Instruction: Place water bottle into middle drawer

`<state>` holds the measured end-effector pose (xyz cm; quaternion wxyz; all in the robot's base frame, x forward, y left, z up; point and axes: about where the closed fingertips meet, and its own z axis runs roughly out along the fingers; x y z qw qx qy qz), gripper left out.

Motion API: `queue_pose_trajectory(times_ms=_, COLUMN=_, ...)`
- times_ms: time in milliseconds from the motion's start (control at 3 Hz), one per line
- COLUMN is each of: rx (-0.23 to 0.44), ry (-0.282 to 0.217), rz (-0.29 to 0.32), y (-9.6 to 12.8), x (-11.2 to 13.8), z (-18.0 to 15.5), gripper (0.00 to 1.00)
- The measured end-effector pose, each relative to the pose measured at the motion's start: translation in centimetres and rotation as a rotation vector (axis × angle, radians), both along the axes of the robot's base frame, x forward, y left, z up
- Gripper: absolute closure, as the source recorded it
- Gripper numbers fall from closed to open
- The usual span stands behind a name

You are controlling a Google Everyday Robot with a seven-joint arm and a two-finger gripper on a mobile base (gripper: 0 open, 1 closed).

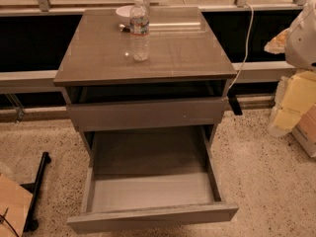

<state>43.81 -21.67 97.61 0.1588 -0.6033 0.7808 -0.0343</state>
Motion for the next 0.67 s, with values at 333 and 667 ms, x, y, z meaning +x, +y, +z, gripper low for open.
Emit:
queue_pose_trajectory(times_ms=333, rx=0.0, ry=0.0, rz=0.0, y=0.0, x=0.0, z=0.0, gripper=0.0)
queue_pose_trajectory(times_ms=667, rx=0.042, ry=-0.025, rz=0.024, y=1.4, x=1.5, z=0.0, gripper=0.0)
